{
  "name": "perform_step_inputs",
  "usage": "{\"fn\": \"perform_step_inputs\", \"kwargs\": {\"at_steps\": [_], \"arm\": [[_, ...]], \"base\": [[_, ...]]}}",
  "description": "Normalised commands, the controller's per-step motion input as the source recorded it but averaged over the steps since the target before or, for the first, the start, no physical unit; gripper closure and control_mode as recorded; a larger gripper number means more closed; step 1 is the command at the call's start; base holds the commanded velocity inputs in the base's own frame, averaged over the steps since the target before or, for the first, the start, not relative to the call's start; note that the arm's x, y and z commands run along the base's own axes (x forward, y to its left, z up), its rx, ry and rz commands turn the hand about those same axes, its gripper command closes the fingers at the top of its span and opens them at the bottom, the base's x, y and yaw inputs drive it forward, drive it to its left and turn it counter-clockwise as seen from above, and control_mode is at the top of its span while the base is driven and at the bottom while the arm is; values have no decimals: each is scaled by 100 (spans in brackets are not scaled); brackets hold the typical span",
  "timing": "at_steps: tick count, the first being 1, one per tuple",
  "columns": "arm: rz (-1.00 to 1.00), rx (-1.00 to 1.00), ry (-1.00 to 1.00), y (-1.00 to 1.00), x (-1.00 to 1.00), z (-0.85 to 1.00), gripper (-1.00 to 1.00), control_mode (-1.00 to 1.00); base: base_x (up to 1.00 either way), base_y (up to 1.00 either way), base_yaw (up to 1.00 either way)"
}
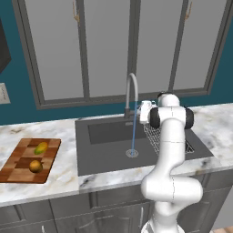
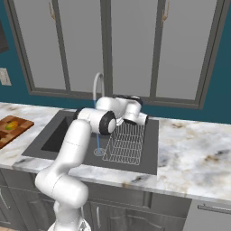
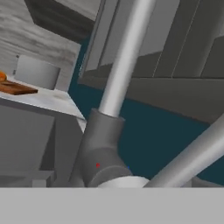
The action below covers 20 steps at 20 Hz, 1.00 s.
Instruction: Pick the mango, mango from the sink and place them on the cutting board to airdry. Then turn off the sink faucet.
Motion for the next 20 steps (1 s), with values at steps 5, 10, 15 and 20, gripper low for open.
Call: {"fn": "perform_step_inputs", "kwargs": {"at_steps": [5, 10, 15, 20], "arm": [[5, -31, -25, 100, 4, 36, -100, -100], [2, -31, -32, 100, 0, 15, -100, -100], [1, -32, -45, 100, -1, 13, -100, -100], [0, -39, -52, 100, 0, 24, -100, -100]], "base": [[0, 0, 0], [0, 0, 0], [0, 0, 0], [0, 0, 0]]}}
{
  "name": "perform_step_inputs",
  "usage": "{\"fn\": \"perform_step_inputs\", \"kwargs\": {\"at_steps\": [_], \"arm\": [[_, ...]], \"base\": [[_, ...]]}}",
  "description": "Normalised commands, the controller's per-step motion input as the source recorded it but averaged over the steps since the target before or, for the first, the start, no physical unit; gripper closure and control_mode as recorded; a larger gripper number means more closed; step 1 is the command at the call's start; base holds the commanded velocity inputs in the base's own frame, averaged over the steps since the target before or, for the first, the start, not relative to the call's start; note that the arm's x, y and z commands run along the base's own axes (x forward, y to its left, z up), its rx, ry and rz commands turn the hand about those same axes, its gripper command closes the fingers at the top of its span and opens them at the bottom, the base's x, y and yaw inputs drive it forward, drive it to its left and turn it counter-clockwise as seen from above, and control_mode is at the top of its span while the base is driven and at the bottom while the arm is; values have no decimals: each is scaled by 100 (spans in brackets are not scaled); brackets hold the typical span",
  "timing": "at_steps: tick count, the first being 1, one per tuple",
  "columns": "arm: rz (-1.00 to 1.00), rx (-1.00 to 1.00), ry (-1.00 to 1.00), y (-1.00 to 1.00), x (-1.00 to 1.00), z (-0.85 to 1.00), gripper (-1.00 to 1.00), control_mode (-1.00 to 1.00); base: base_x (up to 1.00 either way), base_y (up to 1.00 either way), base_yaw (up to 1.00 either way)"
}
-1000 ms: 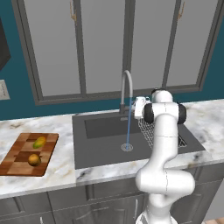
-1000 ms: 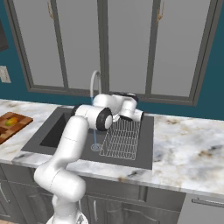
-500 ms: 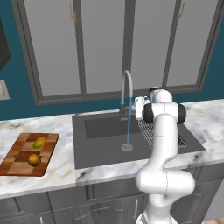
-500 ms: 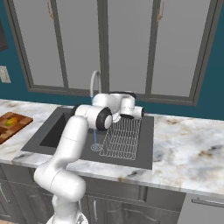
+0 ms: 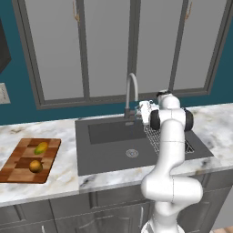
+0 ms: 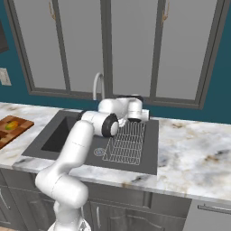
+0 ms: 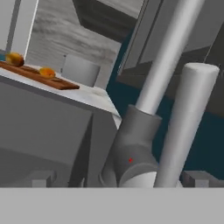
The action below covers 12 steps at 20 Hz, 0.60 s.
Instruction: Pick the mango, mango from the sink and place them on the cutting board to airdry. Then turn off the sink faucet.
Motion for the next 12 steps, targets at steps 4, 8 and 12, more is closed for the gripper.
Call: {"fn": "perform_step_inputs", "kwargs": {"at_steps": [4, 8, 12], "arm": [[0, -53, -56, 100, 0, 1, -100, -100], [0, -58, -55, 100, 0, 0, -100, -100], [0, -63, -50, 100, 0, 0, -100, -100]], "base": [[0, 0, 0], [0, 0, 0], [0, 0, 0]]}}
